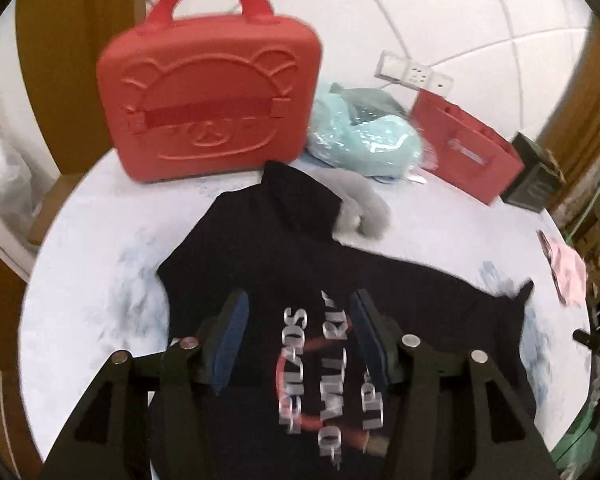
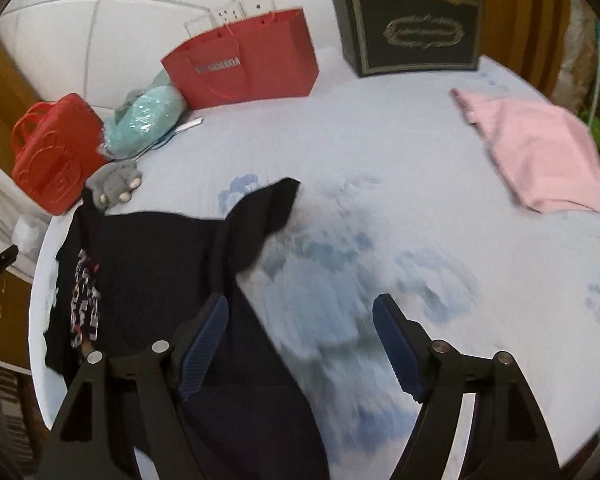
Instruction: Fold clothes
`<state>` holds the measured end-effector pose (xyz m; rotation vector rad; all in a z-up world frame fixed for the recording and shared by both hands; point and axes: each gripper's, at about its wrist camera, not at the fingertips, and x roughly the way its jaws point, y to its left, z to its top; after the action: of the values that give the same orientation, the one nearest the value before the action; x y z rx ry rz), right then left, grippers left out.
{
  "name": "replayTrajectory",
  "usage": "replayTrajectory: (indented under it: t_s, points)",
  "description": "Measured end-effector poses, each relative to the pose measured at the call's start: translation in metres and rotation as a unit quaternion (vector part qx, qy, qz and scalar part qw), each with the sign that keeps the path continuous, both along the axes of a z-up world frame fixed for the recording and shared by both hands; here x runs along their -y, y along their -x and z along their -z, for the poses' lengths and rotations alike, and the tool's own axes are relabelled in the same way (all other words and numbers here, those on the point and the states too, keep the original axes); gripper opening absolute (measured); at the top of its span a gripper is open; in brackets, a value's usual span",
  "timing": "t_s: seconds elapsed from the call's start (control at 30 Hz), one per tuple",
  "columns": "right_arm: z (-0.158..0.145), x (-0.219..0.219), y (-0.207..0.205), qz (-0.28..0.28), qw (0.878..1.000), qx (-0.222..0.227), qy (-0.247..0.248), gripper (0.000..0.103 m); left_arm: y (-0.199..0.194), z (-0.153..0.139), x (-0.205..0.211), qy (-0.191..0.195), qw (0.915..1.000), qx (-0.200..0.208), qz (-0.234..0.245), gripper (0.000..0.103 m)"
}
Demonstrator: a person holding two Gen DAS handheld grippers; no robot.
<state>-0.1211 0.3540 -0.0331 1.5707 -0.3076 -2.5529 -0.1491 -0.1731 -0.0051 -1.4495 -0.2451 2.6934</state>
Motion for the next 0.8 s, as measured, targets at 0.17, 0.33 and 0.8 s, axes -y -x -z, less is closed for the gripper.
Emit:
replayTrajectory:
  t_s: [0.17, 0.33, 0.8]
  points:
    - [0.026, 0.014, 0.049, -0.003, 1.0, 0.02, 0.005, 0.077, 0.051, 0.042, -0.016, 0.008, 0.9995, 0.029, 0.009, 0.054]
    - [0.046, 0.027, 0.081, -0.017, 0.999, 0.036, -0.005, 0.09, 0.083, 0.077, -0.046, 0.04, 0.9977, 0.04, 0.036, 0.054]
    - [0.085, 0.047, 0.125, -0.064, 0.994, 0.09, 0.021, 0.01, 0.126, 0.117, -0.071, 0.101, 0.9932, 0.055, 0.018, 0.003]
